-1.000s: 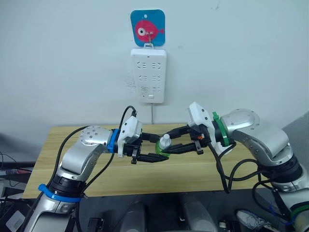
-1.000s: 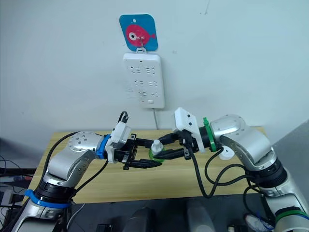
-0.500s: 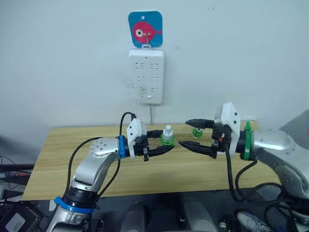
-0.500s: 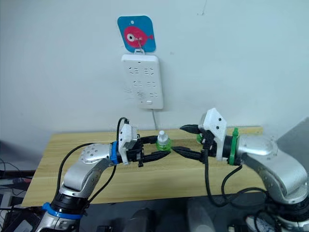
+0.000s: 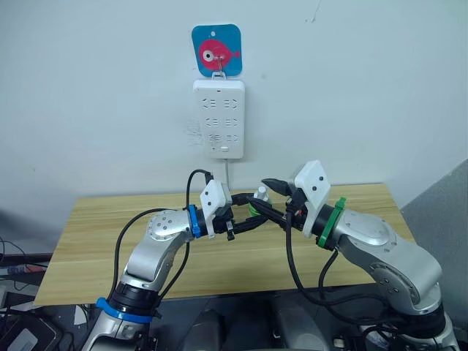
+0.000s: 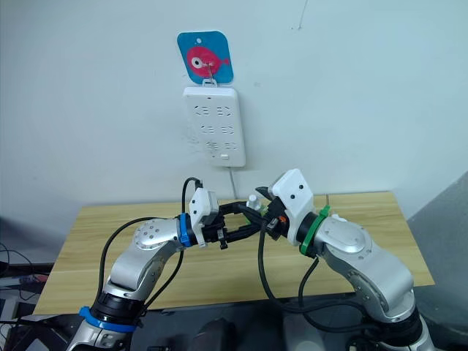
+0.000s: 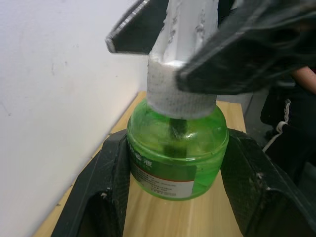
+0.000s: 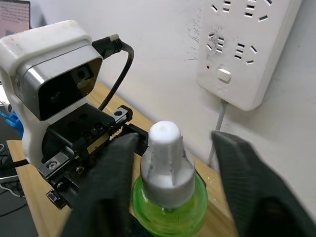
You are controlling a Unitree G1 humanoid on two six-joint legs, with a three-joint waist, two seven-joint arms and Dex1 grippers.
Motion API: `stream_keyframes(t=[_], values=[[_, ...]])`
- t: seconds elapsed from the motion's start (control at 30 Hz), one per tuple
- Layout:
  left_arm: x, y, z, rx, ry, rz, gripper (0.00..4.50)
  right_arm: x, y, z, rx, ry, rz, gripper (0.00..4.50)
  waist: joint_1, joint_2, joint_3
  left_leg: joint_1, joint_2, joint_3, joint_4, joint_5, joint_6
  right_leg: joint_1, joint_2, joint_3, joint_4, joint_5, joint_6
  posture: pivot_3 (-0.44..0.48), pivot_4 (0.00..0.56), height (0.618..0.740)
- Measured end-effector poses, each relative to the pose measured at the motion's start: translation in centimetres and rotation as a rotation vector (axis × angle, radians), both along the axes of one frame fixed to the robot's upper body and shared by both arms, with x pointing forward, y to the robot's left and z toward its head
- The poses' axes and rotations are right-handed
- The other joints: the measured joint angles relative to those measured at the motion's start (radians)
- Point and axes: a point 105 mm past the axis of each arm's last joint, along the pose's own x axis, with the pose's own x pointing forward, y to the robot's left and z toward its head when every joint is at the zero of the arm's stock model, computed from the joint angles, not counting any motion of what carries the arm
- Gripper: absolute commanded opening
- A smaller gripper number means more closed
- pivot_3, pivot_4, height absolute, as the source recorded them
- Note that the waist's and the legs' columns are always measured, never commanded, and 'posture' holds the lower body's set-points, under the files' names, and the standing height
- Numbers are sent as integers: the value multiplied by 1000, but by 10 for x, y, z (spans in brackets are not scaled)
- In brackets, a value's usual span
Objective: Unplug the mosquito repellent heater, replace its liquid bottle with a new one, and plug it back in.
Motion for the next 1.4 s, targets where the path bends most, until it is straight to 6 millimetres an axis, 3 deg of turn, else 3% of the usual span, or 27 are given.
stream_keyframes(t=[0.03, 0.07, 0.27, 0.53, 0.63, 0.67, 0.87, 1.0, 1.07, 1.23, 1.3, 1.4], values=[[0, 0, 0, 0, 0, 1, 2249, -1, 1, 0, 0, 2, 8, 1081, 0, 0, 0, 0, 0, 0, 0, 0, 0, 0, 0, 0, 0, 0, 0, -174, 144, 740], [0, 0, 0, 0, 1, 2, 2249, -1, 1, 0, -1, 3, 13, 999, 0, 0, 0, 0, 0, 0, 0, 0, 0, 0, 0, 0, 0, 0, 0, -174, 144, 740], [-3, -1, 2, -8, 13, -15, 2249, -1, -2, 3, -47, 4, 127, 1001, 0, 0, -2, 0, 0, 1, 0, 0, 0, 0, 0, -1, 0, 0, 0, -144, 140, 740], [-29, 0, 4, 53, 0, -210, 2249, -8, -10, 12, -305, 32, 686, 1001, 3, 0, -2, 3, 0, 2, -1, 0, 1, 2, 1, -2, -1, 0, 0, -95, 142, 740], [-30, -2, 7, 55, -23, -240, 2249, -6, -12, 18, -339, 66, 766, 1001, 8, 0, -2, 3, 0, 1, -1, 0, 1, 2, 1, -2, -1, 0, 0, -100, 139, 740], [-30, -3, 8, 50, -27, -244, 2249, -6, -13, 20, -346, 67, 774, 1351, 11, 0, -2, 3, 0, 1, 0, 0, 1, 2, 0, -2, -1, 0, 0, -109, 140, 740], [-22, 4, 9, 36, -23, -198, 2249, 8, -33, 15, -334, 133, 661, 3384, 26, 0, -2, -1, 0, 0, 0, 0, 1, -1, -1, -1, -1, 0, -1, -146, 139, 740], [-19, 5, 9, 13, -28, -163, 2249, 1, -63, 18, -323, 119, 495, 3424, 33, 0, -2, -3, 0, -2, 0, 0, 1, -1, -2, -2, -3, 0, -1, -163, 139, 740], [-17, 6, 8, 3, -26, -143, 2249, -6, -66, 18, -299, 100, 443, 3424, 31, -1, -2, -3, 0, -1, 0, 0, 1, -1, -2, -2, -3, 0, -1, -170, 139, 740], [-16, 0, 10, -30, -34, -132, 2249, -23, -34, 15, -129, 19, 328, 3424, 13, 0, -6, 0, 1, 2, 0, 1, 1, 0, 0, 1, -1, 1, -1, -177, 137, 740], [-17, -3, 11, -40, -35, -137, 2249, -22, -17, 15, -67, -11, 273, 3424, 9, 2, -7, 1, 1, 1, 0, 2, 0, 1, 1, 1, 0, 1, -1, -177, 137, 740], [-17, -4, 10, -41, -35, -138, 2249, -14, -8, 12, -55, -25, 191, 3424, 2, 2, -10, 2, 0, 3, 0, 5, 1, 1, 2, 1, -1, 3, 0, -188, 130, 740]])
